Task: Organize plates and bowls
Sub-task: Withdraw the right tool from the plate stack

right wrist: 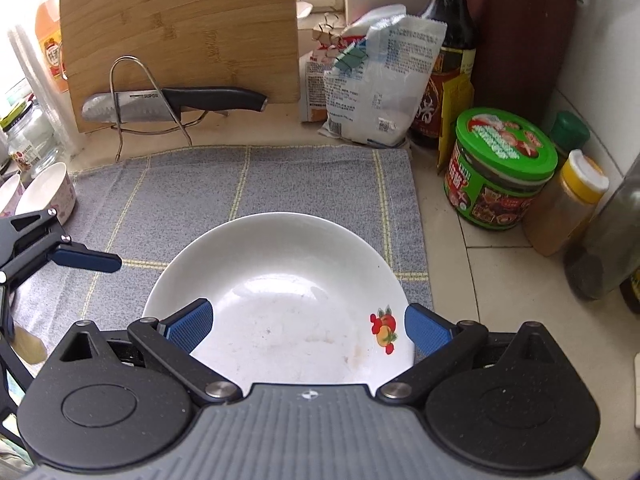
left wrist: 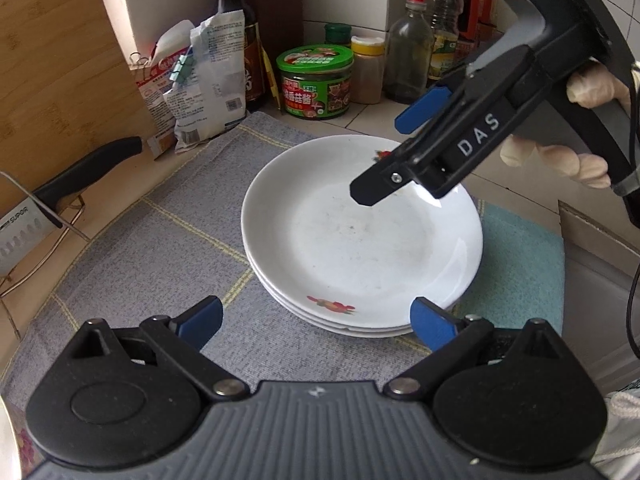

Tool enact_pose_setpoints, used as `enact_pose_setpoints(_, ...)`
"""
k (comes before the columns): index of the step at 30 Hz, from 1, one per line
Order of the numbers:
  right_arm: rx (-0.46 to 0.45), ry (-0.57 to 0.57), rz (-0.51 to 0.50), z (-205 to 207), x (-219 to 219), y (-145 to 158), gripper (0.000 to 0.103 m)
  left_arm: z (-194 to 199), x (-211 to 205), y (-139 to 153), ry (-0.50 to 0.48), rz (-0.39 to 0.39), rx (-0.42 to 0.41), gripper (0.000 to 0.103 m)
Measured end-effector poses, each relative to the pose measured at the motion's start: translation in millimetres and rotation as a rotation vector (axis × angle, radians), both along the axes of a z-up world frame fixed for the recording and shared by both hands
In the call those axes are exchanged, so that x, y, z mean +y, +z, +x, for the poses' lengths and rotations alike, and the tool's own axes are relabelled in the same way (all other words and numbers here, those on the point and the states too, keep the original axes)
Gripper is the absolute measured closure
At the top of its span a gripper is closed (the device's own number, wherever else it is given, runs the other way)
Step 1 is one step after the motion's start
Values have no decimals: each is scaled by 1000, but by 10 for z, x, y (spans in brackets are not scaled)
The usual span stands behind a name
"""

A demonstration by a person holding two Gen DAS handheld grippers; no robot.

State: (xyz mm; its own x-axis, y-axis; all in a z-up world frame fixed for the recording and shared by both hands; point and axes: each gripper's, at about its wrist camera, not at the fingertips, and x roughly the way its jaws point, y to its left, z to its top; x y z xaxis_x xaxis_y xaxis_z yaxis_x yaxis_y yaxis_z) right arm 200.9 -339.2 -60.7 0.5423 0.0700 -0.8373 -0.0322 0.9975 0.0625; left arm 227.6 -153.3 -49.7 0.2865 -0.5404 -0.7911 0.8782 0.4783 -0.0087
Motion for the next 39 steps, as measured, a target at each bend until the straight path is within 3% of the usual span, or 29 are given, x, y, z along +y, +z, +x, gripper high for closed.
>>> enact_pose_setpoints(13, -122, -18, -126, -373, 447, 216, 0, -13, 554, 245, 268, -88, -3, 3)
enact_pose_setpoints(26, -213, 210, -61, -339, 857, 239, 0, -356, 994, 413, 527, -21, -50, 3)
enact_pose_setpoints(33, -216, 303, -42, -312, 1210, 224, 0, -499, 1362, 494, 595, -18, -23, 3)
enact_pose_setpoints(39, -215, 337, -73, -324, 1673, 185, 0, -412, 1788, 549, 578, -14, -27, 3)
